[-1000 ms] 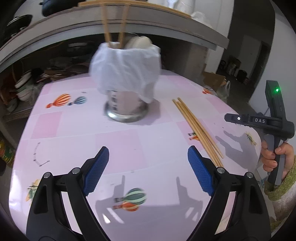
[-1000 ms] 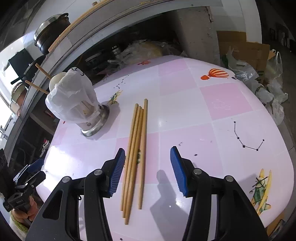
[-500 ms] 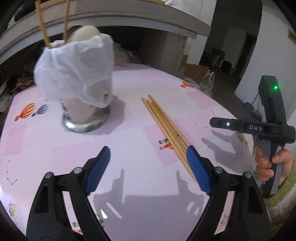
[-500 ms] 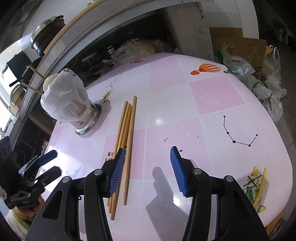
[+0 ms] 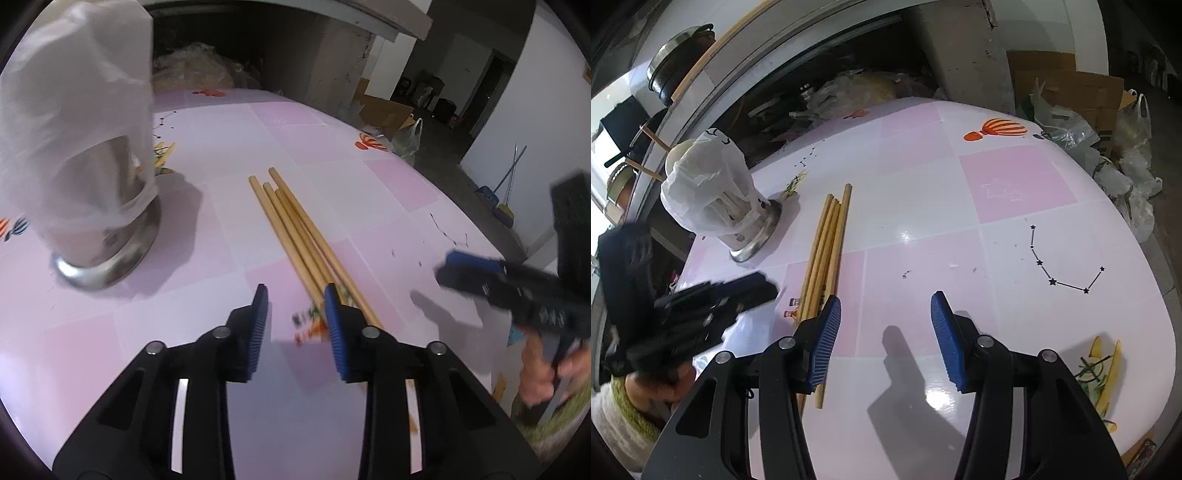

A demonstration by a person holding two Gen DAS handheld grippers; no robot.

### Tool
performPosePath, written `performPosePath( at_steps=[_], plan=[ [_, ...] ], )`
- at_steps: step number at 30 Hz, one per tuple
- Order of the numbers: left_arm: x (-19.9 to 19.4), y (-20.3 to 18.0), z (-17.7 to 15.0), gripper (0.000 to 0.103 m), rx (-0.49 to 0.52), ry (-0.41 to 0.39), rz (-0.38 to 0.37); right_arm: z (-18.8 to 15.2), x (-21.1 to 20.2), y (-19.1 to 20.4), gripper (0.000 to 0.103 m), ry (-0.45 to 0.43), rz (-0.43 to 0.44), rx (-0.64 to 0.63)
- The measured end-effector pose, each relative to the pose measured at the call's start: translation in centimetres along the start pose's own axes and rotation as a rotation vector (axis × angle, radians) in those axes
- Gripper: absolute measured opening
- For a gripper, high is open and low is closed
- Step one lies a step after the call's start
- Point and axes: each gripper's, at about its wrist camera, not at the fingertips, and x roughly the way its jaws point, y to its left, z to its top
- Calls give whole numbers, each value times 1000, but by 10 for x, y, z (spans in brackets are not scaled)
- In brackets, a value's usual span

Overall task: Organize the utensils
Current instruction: 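Grasp one chopstick from the bundle with the left gripper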

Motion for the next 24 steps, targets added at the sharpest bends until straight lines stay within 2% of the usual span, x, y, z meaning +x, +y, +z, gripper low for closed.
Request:
performPosePath(
  at_steps=[9,24],
  plan=[
    [37,-6,21,15,13,60,35,0,-1,-16,50,2,-18,35],
    [32,-7,16,7,32,67,123,0,-2,-16,50,7,-10,35]
  ],
)
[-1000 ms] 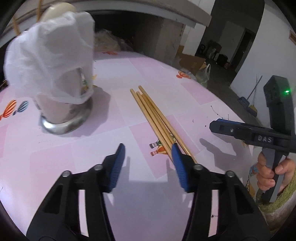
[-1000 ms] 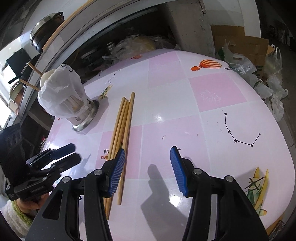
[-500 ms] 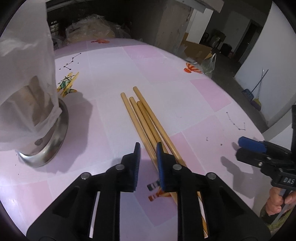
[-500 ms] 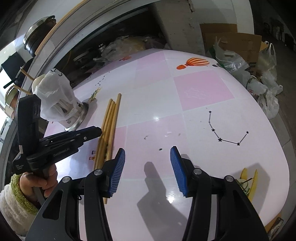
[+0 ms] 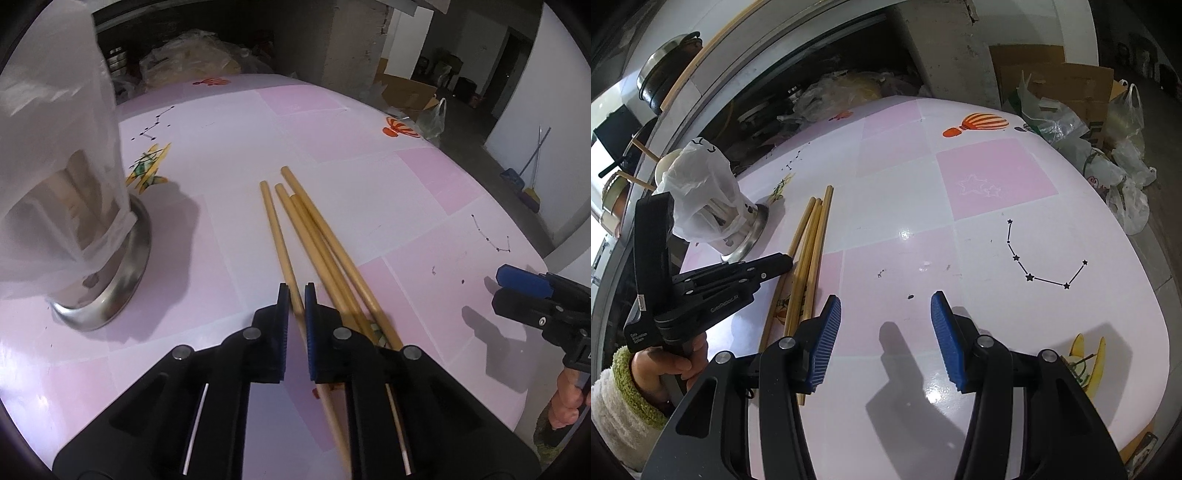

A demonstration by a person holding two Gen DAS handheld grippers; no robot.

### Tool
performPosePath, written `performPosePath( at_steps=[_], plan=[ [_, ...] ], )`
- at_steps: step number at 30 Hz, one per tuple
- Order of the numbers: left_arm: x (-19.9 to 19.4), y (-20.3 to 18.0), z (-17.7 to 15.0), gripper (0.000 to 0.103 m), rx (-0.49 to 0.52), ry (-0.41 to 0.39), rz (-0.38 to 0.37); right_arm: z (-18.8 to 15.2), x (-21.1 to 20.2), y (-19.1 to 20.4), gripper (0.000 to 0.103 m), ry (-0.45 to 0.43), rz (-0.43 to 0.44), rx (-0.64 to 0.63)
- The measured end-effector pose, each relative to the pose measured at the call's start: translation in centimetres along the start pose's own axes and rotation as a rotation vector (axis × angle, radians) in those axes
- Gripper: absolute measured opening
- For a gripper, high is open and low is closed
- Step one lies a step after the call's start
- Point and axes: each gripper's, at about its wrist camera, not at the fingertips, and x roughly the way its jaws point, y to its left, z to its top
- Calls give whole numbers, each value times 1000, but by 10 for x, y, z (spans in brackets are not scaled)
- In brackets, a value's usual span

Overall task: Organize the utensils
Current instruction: 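Grasp one chopstick from the bundle with the left gripper, then lift the single chopstick toward the holder with the left gripper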

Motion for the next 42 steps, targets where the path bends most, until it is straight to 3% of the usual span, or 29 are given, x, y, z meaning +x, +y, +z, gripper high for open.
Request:
performPosePath(
  at_steps=[24,29,33,36,42],
  plan=[
    [-61,33,-85,5,-129,74,48,-3,-3,11,50,-1,26,-16],
    [-62,35,-84,6,-128,80,27,-3,-3,14,50,2,28,-23],
    [-66,35,-78,19,-117,56,23,-3,-3,15,50,3,29,-23],
    [-67,33,-69,23,-94,39,29,-3,-2,15,50,7,30,-24],
    [-52,36,-45,23,-61,35,64,-3,1,18,50,15,31,-31]
  ],
)
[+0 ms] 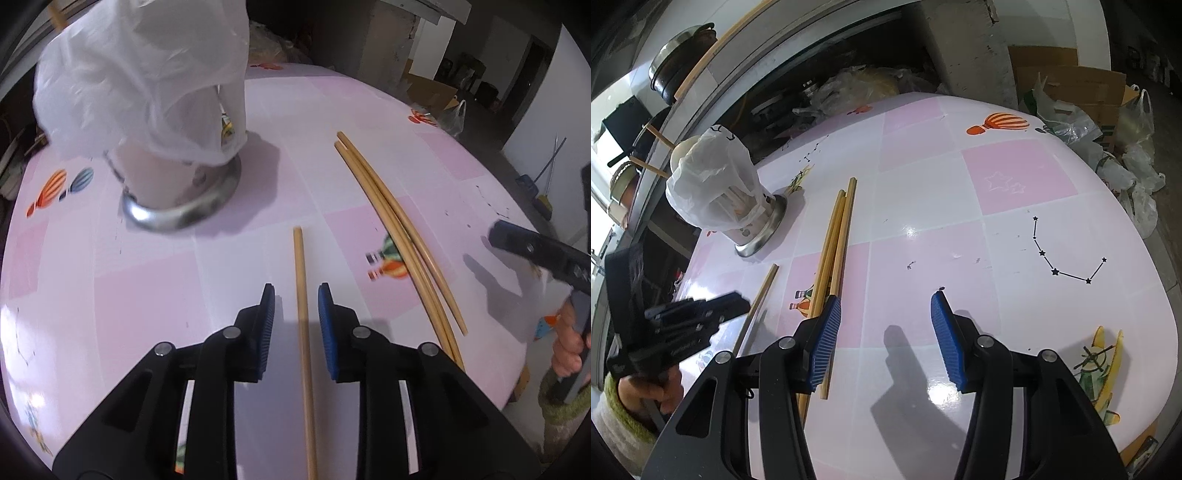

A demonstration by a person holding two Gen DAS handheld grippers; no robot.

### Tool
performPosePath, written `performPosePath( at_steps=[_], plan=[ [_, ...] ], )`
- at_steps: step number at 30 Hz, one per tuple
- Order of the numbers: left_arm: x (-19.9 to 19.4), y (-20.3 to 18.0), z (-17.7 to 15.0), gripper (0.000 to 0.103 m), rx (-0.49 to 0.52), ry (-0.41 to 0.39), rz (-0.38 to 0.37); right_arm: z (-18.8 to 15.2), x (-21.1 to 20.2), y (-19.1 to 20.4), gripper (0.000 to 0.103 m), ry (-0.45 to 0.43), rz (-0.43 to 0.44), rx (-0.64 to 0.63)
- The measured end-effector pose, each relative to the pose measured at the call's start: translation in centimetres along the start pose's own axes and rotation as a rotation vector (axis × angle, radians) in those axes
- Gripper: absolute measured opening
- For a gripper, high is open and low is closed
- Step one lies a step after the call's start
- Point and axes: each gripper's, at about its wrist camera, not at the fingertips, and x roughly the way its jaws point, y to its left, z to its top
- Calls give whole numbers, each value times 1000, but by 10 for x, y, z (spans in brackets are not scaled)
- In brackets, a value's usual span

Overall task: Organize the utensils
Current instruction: 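Lift the single chopstick toward the holder with the left gripper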

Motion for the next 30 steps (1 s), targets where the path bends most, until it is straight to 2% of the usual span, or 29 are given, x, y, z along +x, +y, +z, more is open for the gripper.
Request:
performPosePath(
  at_steps=[5,9,17,24,30],
  plan=[
    [15,-5,17,23,45,17,35,0,2,1,50,5,-1,-2],
    [25,-4,26,23,34,40,54,1,2,-1,50,6,-4,0],
    [32,-5,30,22,50,61,87,2,4,-3,50,7,-4,5],
    [34,-6,30,6,34,55,94,2,4,-4,50,6,-5,4],
    [24,-4,30,6,21,30,77,3,3,-4,50,2,-7,8]
  ],
)
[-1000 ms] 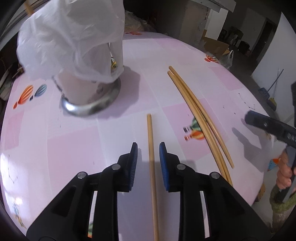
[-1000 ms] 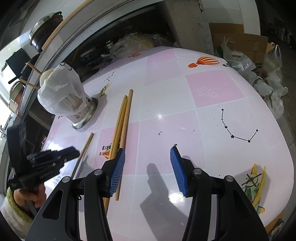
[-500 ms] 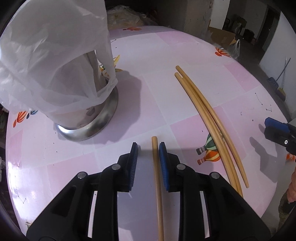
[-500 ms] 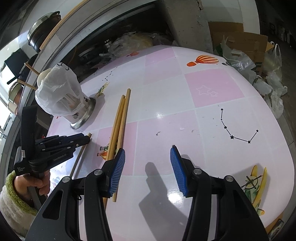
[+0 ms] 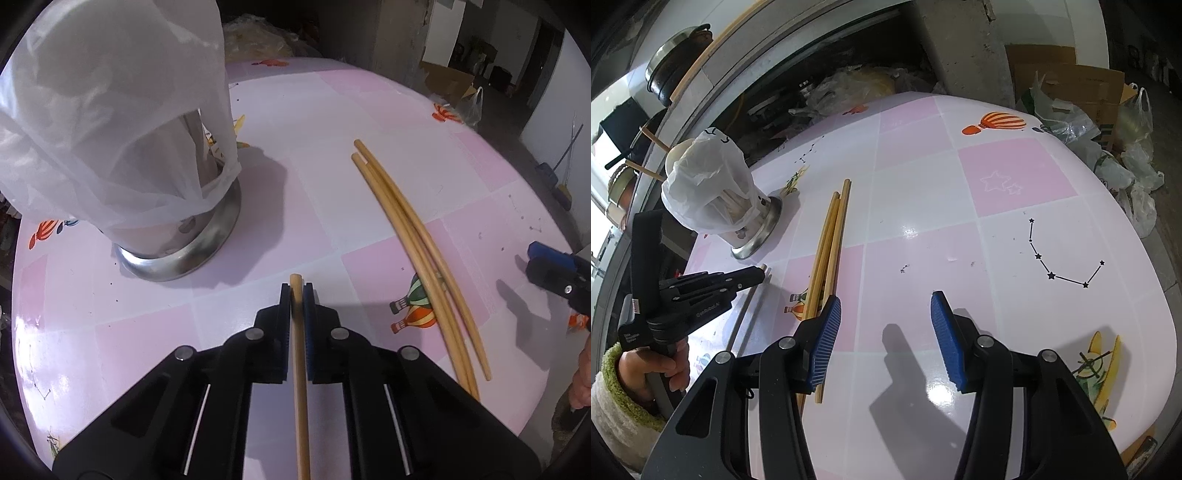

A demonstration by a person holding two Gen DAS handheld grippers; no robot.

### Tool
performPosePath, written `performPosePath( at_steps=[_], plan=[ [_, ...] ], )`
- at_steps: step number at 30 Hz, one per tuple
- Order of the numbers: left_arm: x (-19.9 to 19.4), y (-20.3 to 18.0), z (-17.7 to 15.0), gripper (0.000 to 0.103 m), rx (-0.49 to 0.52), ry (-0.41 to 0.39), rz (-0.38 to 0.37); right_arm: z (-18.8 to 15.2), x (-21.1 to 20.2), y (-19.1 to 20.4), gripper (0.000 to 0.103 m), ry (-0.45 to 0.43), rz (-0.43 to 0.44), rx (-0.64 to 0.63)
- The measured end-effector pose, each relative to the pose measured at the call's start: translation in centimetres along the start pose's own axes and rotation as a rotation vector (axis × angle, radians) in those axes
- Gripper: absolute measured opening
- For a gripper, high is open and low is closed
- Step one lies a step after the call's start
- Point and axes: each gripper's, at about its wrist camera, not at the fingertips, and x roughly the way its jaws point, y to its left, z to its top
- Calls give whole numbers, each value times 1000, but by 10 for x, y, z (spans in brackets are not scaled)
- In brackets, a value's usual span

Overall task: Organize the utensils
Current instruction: 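Lift the single chopstick toward the holder with the left gripper, then grasp the remaining chopsticks with the right gripper while the left gripper holds its chopstick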

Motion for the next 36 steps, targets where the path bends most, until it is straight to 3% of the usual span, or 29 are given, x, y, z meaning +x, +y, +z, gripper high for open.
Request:
performPosePath(
  at_steps=[7,13,21,28,36],
  plan=[
    [-37,10,3,6,-34,-65,-46,0,-3,2,50,-6,2,-6],
    [-88,28,1,6,-75,-172,-110,0,-4,3,50,-8,3,-8],
    [-150,59,-10,6,-143,-306,-126,4,-3,2,50,-7,20,4],
    [-173,88,-23,6,-220,-366,-120,36,11,10,41,-3,54,-50],
    [-171,107,-29,6,-264,-378,-135,85,63,33,31,93,75,-115]
  ],
)
